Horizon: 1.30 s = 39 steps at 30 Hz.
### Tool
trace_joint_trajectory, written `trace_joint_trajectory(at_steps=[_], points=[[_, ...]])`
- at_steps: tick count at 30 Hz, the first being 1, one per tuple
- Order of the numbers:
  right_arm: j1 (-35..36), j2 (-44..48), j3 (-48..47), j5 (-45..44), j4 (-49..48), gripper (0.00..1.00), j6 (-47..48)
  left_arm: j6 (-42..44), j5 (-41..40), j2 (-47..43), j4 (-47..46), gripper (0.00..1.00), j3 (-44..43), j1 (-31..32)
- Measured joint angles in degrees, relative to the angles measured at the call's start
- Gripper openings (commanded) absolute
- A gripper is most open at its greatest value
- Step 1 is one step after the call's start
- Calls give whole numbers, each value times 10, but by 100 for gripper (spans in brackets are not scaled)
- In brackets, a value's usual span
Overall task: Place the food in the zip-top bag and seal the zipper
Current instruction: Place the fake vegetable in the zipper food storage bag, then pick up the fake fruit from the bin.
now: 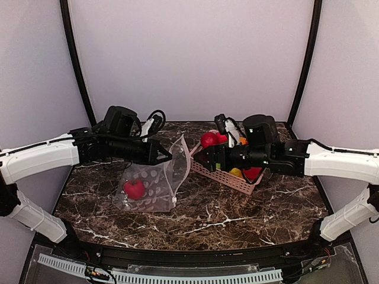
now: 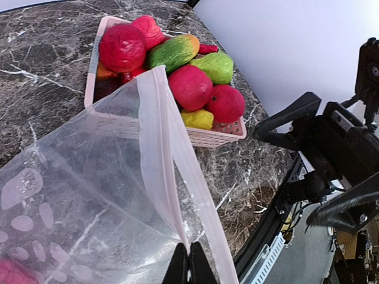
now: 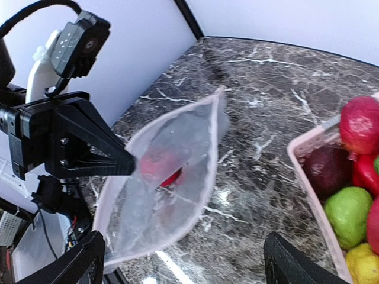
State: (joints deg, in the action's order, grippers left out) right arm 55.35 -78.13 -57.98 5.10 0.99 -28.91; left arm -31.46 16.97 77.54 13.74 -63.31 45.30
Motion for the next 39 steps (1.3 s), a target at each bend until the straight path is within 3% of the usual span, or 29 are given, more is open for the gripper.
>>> trace_joint_trajectory(at_steps=[6, 15, 23, 39], points=[[-29, 51, -23, -110, 160, 96, 5, 24, -36, -28, 45, 1, 0, -14], [-165, 82, -16, -168, 325, 98, -8, 29, -56, -71, 63, 1, 9, -17], [-231, 29, 2, -147, 353, 90, 19, 27, -57, -71, 66, 1, 18, -17], [-244, -42, 6, -116, 311, 93, 77, 21, -56, -72, 66, 1, 21, -18]])
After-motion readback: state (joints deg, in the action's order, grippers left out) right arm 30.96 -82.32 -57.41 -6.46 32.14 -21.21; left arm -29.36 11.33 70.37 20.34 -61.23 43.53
